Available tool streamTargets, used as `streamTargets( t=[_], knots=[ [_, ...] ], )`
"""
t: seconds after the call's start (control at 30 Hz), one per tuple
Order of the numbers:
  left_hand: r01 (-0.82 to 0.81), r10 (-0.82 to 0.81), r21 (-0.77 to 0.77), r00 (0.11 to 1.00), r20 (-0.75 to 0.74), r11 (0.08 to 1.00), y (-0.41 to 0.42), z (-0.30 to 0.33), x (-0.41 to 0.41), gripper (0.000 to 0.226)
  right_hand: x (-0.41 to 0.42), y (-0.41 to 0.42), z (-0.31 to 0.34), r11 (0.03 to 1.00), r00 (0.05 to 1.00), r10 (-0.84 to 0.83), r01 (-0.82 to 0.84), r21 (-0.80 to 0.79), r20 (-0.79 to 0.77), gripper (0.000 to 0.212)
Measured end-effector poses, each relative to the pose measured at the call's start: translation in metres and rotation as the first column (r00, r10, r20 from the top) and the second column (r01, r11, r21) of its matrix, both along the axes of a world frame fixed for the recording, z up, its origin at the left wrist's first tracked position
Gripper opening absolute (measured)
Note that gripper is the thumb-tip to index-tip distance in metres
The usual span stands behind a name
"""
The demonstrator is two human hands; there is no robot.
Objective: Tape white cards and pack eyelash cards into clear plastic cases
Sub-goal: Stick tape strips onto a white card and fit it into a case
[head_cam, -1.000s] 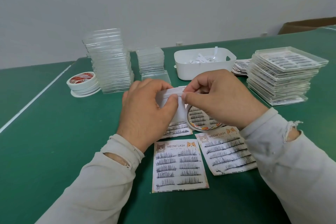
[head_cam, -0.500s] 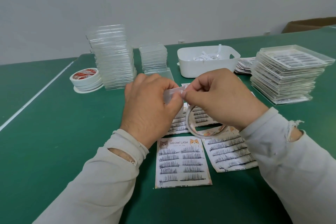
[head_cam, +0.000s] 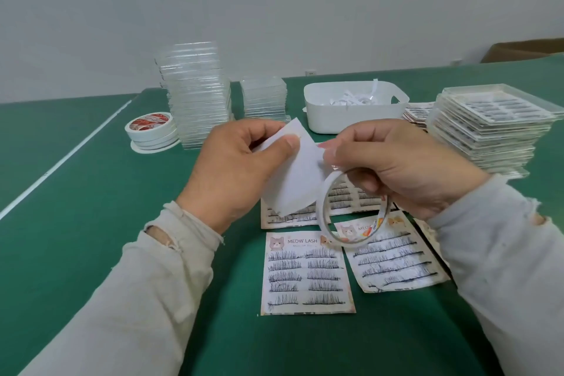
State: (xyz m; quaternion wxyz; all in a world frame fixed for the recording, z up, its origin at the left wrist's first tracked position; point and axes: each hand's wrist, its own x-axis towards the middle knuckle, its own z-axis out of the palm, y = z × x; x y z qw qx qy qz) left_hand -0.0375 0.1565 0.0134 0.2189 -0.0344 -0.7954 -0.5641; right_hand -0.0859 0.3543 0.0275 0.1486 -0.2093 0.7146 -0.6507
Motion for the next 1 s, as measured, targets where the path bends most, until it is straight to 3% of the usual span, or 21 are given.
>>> streamTargets(
  t=[0.13,0.3,0.37,0.43,0.53,0.67,0.77,0.83,0.93,1.0],
  knots=[
    [-0.001,0.001,0.060,1.000,0.009,0.998,0.000,-0.001,-0.001,0.013,0.002,-0.005,-0.005,0.991,0.994,0.085,-0.078,0.107,-0.066,0.009],
    [-0.218,0.228,0.127,0.972,-0.062,0.968,0.012,-0.008,-0.003,0.025,-0.007,-0.004,-0.010,0.995,0.996,-0.093,0.094,0.035,-0.014,0.007],
    [-0.181,0.193,0.300,0.981,-0.011,0.937,0.015,-0.010,-0.003,0.022,-0.015,0.002,-0.011,0.978,0.977,-0.204,0.206,-0.022,0.060,0.011],
    [-0.078,0.072,0.363,0.997,0.031,0.928,0.017,-0.016,-0.003,0.021,-0.020,0.006,-0.012,0.962,0.960,-0.264,0.268,-0.041,0.092,0.012],
    [0.033,-0.037,0.229,0.999,0.015,0.973,0.018,-0.024,-0.003,0.021,-0.022,0.007,-0.015,0.958,0.956,-0.281,0.284,-0.033,0.088,0.012],
    [-0.087,0.087,-0.001,0.996,-0.027,0.996,0.016,-0.031,-0.006,0.029,-0.022,0.004,-0.016,0.963,0.963,-0.269,0.269,0.022,0.025,0.007],
    [-0.153,0.150,-0.057,0.987,-0.053,0.987,0.016,-0.031,-0.006,0.031,-0.019,-0.001,-0.018,0.967,0.968,-0.248,0.250,0.055,-0.032,0.004],
    [-0.123,0.124,0.057,0.992,-0.015,0.991,0.017,-0.028,-0.006,0.033,-0.019,-0.002,-0.018,0.963,0.964,-0.263,0.265,0.046,-0.041,0.007],
    [0.011,-0.050,0.321,0.992,0.112,0.947,0.017,-0.025,-0.004,0.032,-0.020,0.001,-0.016,0.961,0.961,-0.278,0.278,0.011,0.004,0.010],
    [0.019,-0.069,0.310,0.986,0.152,0.951,0.018,-0.026,-0.004,0.034,-0.019,0.001,-0.015,0.963,0.963,-0.269,0.268,0.017,0.010,0.010]
  ],
)
